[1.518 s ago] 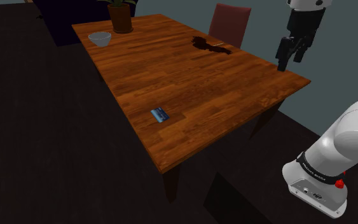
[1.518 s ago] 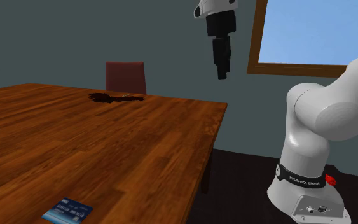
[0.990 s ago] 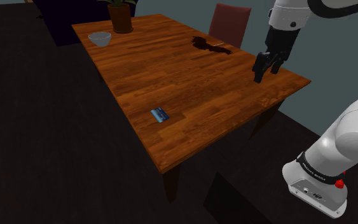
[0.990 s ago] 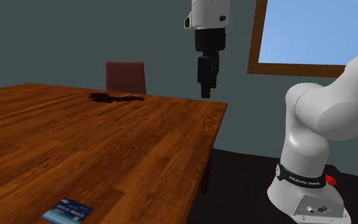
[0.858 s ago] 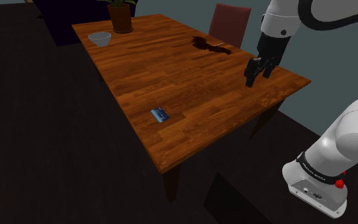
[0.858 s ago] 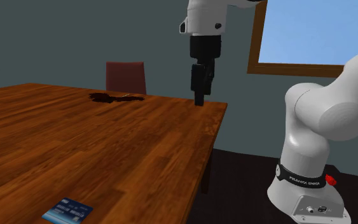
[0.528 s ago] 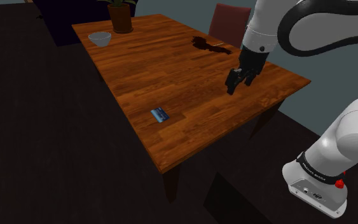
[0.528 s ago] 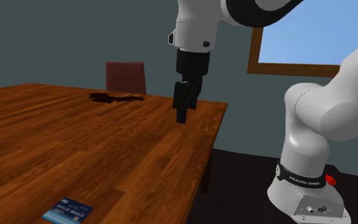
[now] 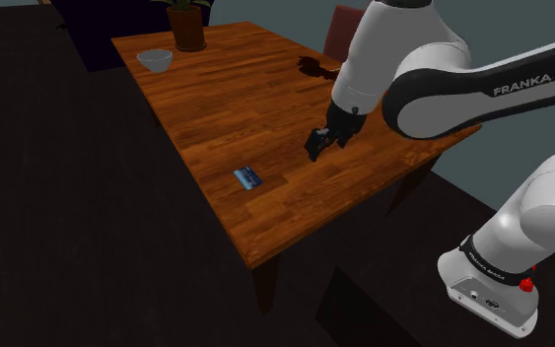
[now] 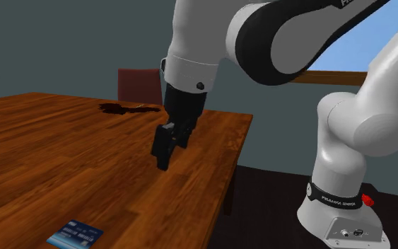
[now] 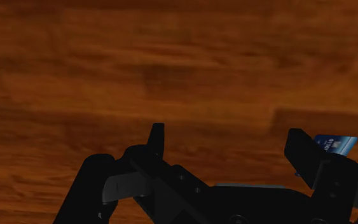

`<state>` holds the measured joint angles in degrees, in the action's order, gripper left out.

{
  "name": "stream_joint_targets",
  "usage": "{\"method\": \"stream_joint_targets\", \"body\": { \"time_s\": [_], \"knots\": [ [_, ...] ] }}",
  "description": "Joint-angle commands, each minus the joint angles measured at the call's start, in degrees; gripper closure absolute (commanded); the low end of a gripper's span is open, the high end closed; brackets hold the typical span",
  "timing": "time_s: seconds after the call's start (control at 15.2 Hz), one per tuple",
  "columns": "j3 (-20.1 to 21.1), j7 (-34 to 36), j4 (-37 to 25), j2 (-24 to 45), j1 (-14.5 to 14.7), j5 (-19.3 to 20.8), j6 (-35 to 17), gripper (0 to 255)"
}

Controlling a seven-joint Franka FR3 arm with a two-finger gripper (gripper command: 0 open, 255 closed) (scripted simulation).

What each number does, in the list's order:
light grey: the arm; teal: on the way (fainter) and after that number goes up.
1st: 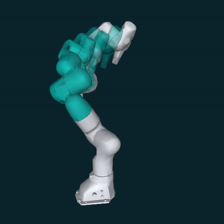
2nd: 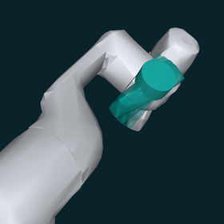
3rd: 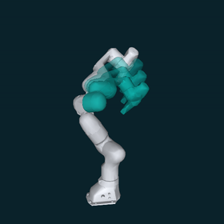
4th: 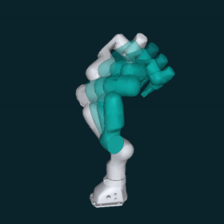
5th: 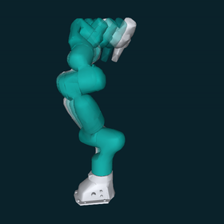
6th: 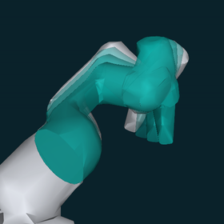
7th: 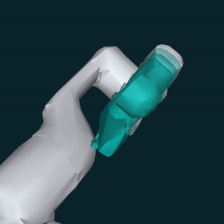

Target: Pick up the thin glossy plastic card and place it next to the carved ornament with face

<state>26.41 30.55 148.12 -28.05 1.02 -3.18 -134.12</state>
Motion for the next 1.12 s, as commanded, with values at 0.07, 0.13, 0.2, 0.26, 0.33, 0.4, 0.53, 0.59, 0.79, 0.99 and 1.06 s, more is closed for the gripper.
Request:
{"method": "stream_joint_targets", "body": {
  "time_s": [0.07, 0.13, 0.2, 0.26, 0.33, 0.4, 0.53, 0.59, 0.79, 0.99, 1.06],
  "knots": [
    [4.8, 5.5, -1.8, 5.4, -2.7, 3.9, -6.8, 0],
    [6.6, 7.7, -2.7, 7.4, -4.0, 5.9, -8.8, 0],
    [8.7, 10.3, -3.7, 9.5, -5.5, 8.3, -10.7, 0],
    [10.8, 13.1, -4.8, 11.6, -7.2, 11.1, -12.5, 0],
    [13.0, 16.4, -6.0, 13.8, -9.1, 14.5, -14.0, 0],
    [15.4, 20.0, -7.4, 16.1, -11.2, 18.4, -15.2, 0],
    [20.1, 28.6, -10.6, 21.3, -15.4, 28.4, -16.6, 0],
    [22.2, 33.6, -12.6, 24.2, -17.3, 34.4, -16.6, 0],
    [23.9, 47.8, -19.4, 34.2, -17.2, 52.6, -13.6, 0],
    [21.2, 55.2, -24.8, 40.7, -12.6, 62.6, -10.6, 0],
    [20.7, 55.8, -25.2, 41.6, -12.1, 63.7, -10.5, 0]
  ]
}}
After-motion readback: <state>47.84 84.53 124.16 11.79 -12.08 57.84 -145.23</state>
